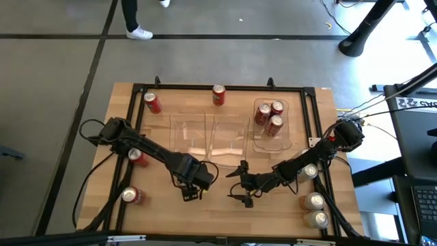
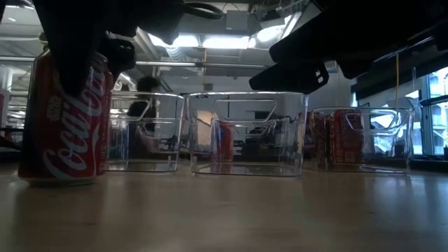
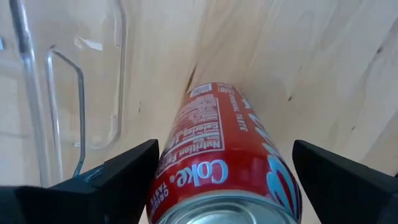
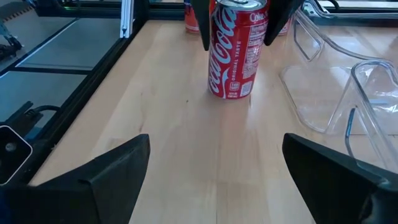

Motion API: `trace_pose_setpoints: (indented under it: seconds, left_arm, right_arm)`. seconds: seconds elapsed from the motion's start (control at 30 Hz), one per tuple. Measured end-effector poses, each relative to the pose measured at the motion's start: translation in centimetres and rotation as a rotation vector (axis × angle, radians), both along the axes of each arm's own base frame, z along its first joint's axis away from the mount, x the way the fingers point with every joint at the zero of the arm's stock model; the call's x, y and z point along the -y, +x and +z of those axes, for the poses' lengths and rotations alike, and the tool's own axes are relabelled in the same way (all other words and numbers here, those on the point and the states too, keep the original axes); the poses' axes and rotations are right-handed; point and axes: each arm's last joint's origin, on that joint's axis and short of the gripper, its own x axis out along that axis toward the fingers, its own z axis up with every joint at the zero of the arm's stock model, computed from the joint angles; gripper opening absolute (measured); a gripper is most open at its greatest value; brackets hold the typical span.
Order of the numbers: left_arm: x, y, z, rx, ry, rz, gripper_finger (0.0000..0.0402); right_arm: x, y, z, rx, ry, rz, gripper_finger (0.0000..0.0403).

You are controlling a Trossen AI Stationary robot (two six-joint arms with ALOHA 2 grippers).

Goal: Sort soda cans
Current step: Put the red soda can into the right transparent bin

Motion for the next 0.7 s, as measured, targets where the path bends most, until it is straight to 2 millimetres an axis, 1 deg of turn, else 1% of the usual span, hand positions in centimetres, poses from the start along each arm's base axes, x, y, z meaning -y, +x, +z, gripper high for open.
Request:
trace_pose_setpoints:
  seconds: [0.13, 0.2, 0.3, 0.43, 0.6, 0.7]
  left_arm:
    - [0.0, -0.2, 0.3, -0.002, -0.004, 0.000, 0.0359]
    - [0.1, -0.4, 0.7, 0.001, -0.007, -0.006, 0.0359]
    - [0.2, -1.2, 1.8, 0.022, 0.006, -0.015, 0.0360]
    - [0.6, -3.0, 4.1, 0.077, 0.059, -0.044, 0.0360]
    - [1.9, -6.3, 6.7, 0.187, 0.105, -0.136, 0.0361]
    - [2.3, -8.6, 7.8, 0.260, 0.150, -0.112, 0.0361]
  right_arm:
    - [0.0, 0.0, 0.0, 0.004, -0.005, -0.013, 0.0367]
    - [0.0, 0.0, 0.1, 0.009, -0.003, -0.017, 0.0367]
    - [0.0, 0.1, 0.2, 0.013, -0.001, -0.015, 0.0367]
    - [-0.1, 0.1, 0.3, 0.018, 0.040, -0.020, 0.0367]
    - [-0.2, 0.3, 1.0, 0.074, 0.139, -0.024, 0.0367]
    - [-0.3, 0.6, 1.6, 0.119, 0.161, -0.018, 0.0367]
